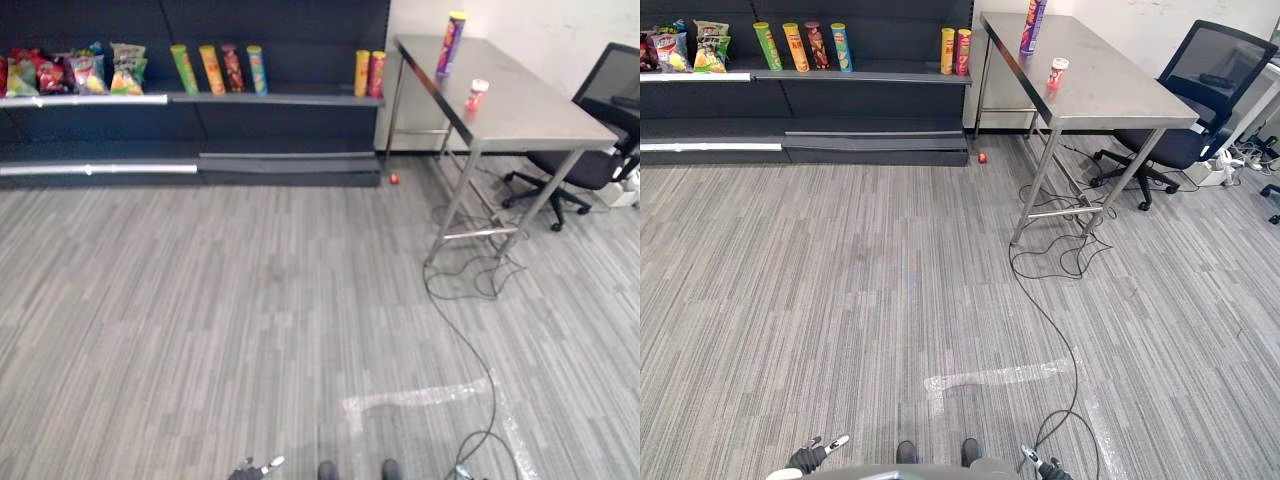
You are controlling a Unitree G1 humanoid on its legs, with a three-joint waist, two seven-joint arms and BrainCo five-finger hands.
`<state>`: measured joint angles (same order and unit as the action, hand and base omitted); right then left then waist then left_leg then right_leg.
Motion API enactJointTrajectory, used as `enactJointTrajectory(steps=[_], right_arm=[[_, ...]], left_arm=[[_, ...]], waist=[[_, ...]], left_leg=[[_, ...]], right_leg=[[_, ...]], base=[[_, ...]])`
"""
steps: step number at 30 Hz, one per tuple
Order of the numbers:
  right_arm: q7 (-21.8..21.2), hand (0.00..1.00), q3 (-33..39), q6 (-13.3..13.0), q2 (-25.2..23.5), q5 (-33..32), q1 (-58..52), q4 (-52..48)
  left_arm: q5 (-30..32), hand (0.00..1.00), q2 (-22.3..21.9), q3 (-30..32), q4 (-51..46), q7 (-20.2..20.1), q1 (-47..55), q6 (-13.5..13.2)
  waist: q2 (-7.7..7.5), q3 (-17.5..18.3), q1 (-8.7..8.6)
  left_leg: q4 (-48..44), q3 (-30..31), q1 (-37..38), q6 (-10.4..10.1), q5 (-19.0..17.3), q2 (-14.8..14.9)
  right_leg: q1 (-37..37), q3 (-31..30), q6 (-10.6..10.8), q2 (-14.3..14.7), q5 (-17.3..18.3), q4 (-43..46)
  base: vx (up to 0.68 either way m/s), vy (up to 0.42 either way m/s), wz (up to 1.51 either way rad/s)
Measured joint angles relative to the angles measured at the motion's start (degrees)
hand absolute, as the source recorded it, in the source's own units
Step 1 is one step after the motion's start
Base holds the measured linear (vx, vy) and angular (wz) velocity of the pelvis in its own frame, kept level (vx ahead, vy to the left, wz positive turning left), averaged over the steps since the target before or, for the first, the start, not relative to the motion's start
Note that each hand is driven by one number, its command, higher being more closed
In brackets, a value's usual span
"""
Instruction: Put the gum and the chips on the shelf.
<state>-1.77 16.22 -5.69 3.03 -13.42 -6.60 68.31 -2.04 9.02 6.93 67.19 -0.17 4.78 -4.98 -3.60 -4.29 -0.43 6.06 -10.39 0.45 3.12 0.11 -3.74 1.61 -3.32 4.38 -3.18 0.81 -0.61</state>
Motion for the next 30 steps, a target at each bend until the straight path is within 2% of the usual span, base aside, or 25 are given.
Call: enactJointTrajectory(steps=[2, 12, 20, 25, 30], right_arm=[[0.0, 0.0, -1.1, -0.1, 0.4, 0.0, 0.3, 0.0], [-0.1, 0.0, -3.2, -0.8, 0.7, 0.1, 0.8, 0.2], [-0.1, 0.0, -3.3, -0.8, 0.7, 0.1, 0.7, 0.2], [-0.1, 0.0, -3.2, -0.8, 0.6, 0.1, 0.0, 0.1], [-0.1, 0.0, -3.1, -0.8, 0.6, 0.2, -0.1, 0.1]], left_arm=[[0.0, 0.0, 0.1, -0.1, 0.0, 0.0, 0.0, 0.0], [1.1, 0.0, 0.9, -3.3, 0.0, 0.1, -0.4, -0.2], [1.1, 0.0, 0.9, -3.8, 0.0, 0.4, -0.4, -1.1], [1.1, 0.0, 0.8, -3.8, 0.0, 0.4, -0.4, -1.1], [1.1, 0.0, 0.8, -3.8, 0.1, 0.4, -0.4, -1.1]], waist=[[-0.09, -0.1, -0.12], [0.37, -0.6, -0.87], [0.37, -0.6, -0.93], [0.04, -0.4, -0.91], [0.06, -0.4, -0.95]], left_leg=[[0.0, 0.0, 0.3, 0.5, -0.5, -0.7], [0.0, 0.2, 2.7, 0.7, -1.1, -1.1], [0.0, 0.0, 2.8, 0.0, -1.2, -0.5], [0.0, -0.2, 2.8, -0.3, -1.0, -0.1], [0.0, 0.0, 2.9, 0.2, -1.4, -0.5]], right_leg=[[-0.4, 0.0, 0.8, -0.6, -0.3, -0.2], [-2.0, 0.2, 0.5, -0.6, -0.3, 1.0], [-1.9, 0.2, -0.9, -0.1, 1.5, 1.7], [-2.0, 0.5, -0.5, -0.1, 1.9, 1.3], [-2.8, 1.0, 0.1, -0.4, 1.4, 0.4]], base=[[0.14, 0.062, 0.04], [0.09, -0.01, 0.02], [-0.06, -0.089, -0.05], [-0.02, -0.061, 0.01], [0.06, -0.01, 0.04]])
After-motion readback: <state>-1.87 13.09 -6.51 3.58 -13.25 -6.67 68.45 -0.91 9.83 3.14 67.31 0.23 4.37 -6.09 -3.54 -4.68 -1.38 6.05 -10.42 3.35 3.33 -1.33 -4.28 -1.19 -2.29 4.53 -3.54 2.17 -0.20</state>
